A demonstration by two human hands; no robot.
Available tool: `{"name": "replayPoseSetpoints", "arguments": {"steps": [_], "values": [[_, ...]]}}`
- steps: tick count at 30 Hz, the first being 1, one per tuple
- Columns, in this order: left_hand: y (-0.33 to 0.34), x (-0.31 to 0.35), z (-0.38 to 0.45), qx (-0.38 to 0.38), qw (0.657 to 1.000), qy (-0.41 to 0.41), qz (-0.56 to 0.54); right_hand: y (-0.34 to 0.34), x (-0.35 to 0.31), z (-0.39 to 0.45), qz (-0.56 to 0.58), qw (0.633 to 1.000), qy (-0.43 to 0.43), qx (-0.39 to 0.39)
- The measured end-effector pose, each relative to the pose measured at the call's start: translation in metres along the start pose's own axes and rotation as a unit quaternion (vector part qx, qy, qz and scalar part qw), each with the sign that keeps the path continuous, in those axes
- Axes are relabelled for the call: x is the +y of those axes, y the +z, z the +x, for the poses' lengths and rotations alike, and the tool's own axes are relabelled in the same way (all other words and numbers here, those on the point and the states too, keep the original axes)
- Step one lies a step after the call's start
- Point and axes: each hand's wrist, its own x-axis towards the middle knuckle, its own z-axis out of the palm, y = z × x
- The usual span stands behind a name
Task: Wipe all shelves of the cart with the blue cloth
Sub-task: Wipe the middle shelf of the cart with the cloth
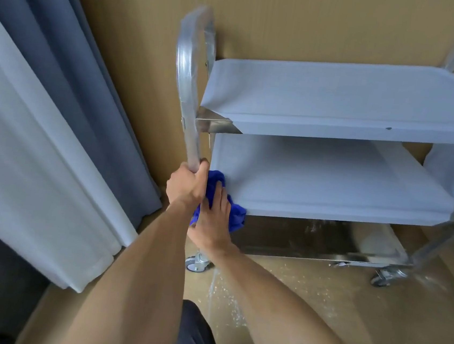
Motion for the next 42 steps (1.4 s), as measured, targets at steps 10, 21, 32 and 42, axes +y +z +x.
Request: {"name": "replayPoseSetpoints", "arguments": {"steps": [10,21,32,42], "values": [[0.012,0.006,-0.017,0.112,0.990,-0.041,0.069,-0.013,0.064,-0.005,-0.073,0.997,-0.016,0.029],[0.122,0.005,-0.083,0.057,0.993,-0.093,0.050,-0.124,0.307,-0.026,0.044,0.943,0.225,0.242],[0.163,0.022,-0.076,0.151,0.978,-0.147,0.006,-0.204,0.442,0.000,0.133,0.793,0.450,0.388],[0.145,0.031,-0.083,0.067,0.986,-0.143,0.054,-0.119,0.271,-0.015,-0.079,0.972,0.106,0.197]]}}
